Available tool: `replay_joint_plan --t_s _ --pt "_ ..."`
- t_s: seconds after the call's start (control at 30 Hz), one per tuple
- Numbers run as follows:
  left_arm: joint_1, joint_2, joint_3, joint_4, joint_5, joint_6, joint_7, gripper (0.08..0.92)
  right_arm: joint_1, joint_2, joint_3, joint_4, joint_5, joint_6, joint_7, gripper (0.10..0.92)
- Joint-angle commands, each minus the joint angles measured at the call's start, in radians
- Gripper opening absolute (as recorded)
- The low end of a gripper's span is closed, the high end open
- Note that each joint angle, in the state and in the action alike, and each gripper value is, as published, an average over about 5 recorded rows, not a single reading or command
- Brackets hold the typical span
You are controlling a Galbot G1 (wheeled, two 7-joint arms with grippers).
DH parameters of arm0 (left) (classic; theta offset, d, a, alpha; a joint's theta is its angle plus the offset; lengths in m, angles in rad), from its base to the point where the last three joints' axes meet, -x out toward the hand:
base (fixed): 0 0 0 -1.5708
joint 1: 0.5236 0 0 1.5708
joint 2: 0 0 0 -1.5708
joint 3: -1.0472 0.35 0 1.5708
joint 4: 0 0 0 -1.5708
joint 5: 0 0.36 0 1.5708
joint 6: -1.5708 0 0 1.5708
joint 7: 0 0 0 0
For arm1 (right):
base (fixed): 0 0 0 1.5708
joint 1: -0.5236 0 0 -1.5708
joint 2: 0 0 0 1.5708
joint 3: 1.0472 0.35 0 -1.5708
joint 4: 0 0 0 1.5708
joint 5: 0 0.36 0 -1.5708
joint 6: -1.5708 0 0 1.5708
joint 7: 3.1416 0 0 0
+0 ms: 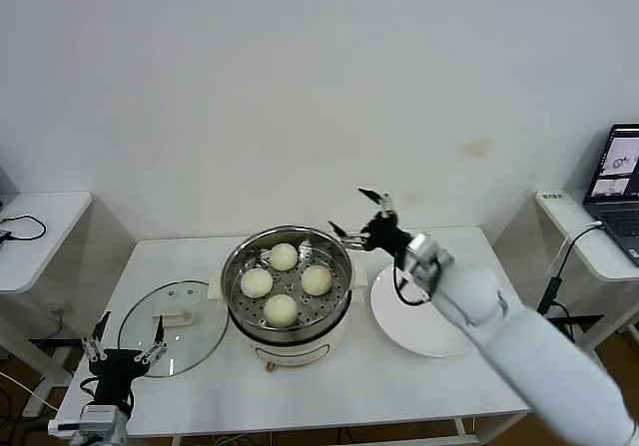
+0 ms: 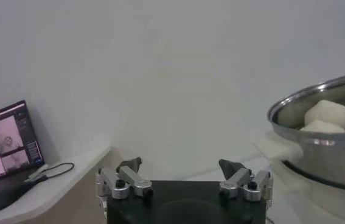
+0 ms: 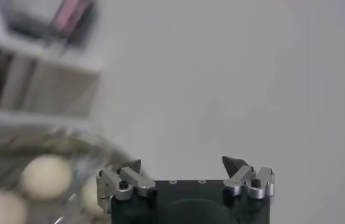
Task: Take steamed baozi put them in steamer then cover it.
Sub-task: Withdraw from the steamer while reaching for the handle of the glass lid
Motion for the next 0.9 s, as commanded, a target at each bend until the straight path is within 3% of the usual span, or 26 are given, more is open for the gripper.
replay_joint_plan --t_s 0.03,0.23,0.4,0.9 --pt "-0.010 0.062 -0.064 0.128 0.577 -0.112 -0.021 0.823 -0.638 0.306 0.717 0.091 -0.116 0.222 -0.057 0.823" --pt "0.002 0.164 -0.114 0.249 0.927 -0.147 -0.021 0.823 -0.755 0.350 0.802 0.132 -0.132 0.237 -0.074 0.823" --pt "-0.013 0.194 -0.073 0.325 1.112 -0.172 -0.037 0.823 -0.807 0.377 0.847 0.168 -0.134 0.246 -0.075 0.823" --pt "-0.286 0.216 0.075 0.585 1.149 -0.225 -0.031 0.823 -0.855 0.431 0.901 0.206 -0.117 0.243 -0.060 0.823"
